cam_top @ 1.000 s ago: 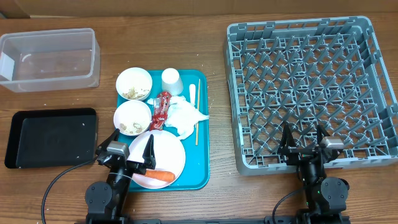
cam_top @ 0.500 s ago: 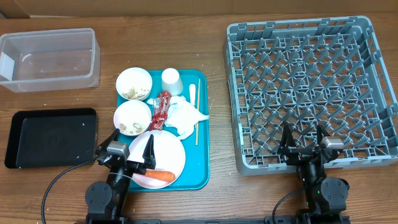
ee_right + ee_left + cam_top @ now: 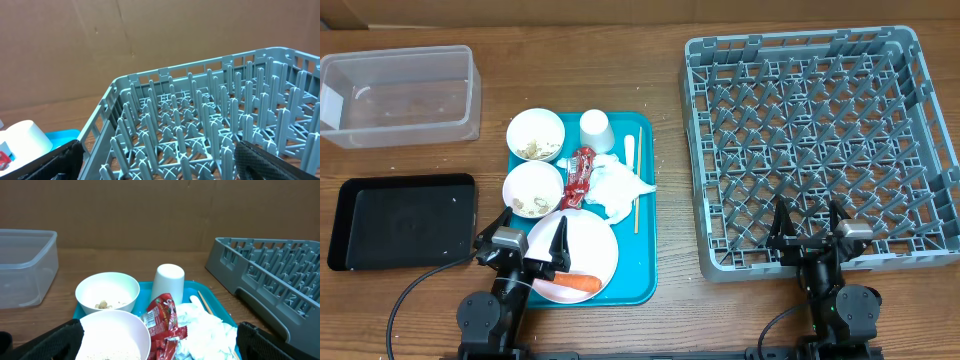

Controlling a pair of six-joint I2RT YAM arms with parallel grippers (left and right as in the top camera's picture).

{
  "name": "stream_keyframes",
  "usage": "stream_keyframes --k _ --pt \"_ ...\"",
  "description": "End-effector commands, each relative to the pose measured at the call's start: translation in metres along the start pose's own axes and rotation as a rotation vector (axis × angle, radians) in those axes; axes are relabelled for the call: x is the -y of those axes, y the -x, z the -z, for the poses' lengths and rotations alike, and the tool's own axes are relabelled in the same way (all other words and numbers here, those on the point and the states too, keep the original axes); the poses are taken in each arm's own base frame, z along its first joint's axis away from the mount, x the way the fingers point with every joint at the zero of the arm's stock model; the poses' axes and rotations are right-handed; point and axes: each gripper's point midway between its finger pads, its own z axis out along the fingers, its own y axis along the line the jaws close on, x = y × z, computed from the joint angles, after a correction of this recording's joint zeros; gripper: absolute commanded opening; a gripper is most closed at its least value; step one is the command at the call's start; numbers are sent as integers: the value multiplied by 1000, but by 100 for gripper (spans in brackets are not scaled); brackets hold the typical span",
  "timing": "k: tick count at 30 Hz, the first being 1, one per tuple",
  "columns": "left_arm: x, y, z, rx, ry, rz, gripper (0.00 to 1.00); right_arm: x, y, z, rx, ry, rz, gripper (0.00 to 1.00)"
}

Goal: Sort waste into correct bins and load items into the dishwasher rack

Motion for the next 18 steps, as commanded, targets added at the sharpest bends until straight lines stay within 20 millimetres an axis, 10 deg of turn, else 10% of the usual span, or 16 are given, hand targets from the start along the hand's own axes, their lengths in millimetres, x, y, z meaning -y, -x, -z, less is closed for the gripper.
stream_keyframes --k 1,12,18 --pt "2 1 0 7 -8 8 100 2 -1 0 6 -8 4 100" --pt "2 1 0 7 -9 13 100 2 -1 0 6 -8 4 100" --pt "46 14 7 15 -266 271 100 2 -1 0 6 -8 4 100"
